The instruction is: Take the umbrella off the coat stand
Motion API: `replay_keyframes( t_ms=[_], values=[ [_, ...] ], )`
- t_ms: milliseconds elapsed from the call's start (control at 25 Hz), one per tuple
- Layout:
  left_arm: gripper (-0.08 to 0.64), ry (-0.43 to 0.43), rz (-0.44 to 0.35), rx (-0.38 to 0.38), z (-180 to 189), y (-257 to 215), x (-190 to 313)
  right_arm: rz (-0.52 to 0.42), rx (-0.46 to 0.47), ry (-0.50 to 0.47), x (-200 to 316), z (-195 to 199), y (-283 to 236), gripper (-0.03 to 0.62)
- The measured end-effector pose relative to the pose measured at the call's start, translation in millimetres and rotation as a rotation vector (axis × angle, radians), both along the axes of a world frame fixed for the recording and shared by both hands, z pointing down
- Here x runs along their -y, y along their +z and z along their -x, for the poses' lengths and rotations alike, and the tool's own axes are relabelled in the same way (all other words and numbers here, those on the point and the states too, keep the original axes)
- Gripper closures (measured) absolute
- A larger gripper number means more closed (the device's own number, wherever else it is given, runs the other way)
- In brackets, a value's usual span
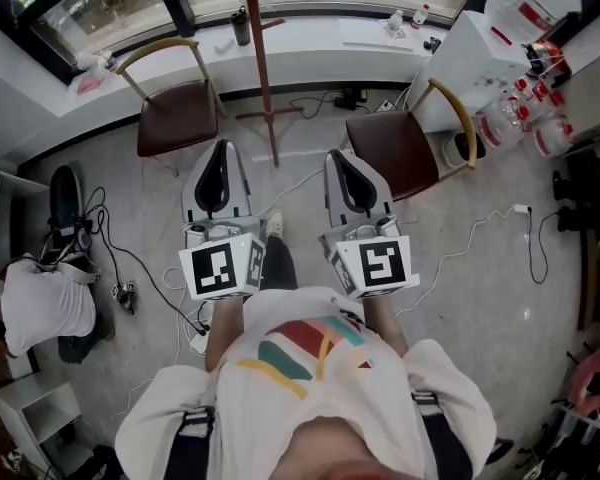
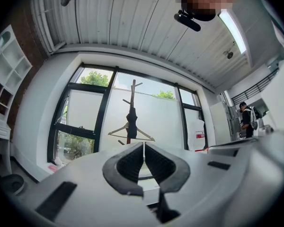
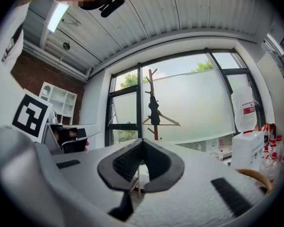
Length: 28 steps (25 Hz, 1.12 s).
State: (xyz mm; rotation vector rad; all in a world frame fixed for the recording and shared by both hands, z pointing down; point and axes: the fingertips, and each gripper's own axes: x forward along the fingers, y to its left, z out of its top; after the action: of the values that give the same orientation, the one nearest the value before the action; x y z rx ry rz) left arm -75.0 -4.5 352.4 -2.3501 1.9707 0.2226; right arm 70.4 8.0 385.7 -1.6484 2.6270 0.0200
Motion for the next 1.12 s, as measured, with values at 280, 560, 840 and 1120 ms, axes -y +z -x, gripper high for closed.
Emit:
replay_keyframes(
  t_ms=[280, 560, 840, 1120],
  values=[
    [0.551, 0.009, -0.010, 0.004, 27, -14, 83, -0.007, 0.012, -0.008, 84, 27, -20, 0.592],
    [0.551, 0.041, -0.042, -0.019, 59, -29, 170, -0.033, 0.044, 0.000, 171, 58, -42, 0.592],
    [0.551, 0.074, -0.056, -0.035, 77, -42, 230, -0.050, 0.048, 0.042, 230, 71, -48, 0.592],
    [0.551, 0.085, -0.017, -0.057, 72, -31, 263, -0.037, 0.037, 0.050, 264, 67, -47, 0.592]
  ],
)
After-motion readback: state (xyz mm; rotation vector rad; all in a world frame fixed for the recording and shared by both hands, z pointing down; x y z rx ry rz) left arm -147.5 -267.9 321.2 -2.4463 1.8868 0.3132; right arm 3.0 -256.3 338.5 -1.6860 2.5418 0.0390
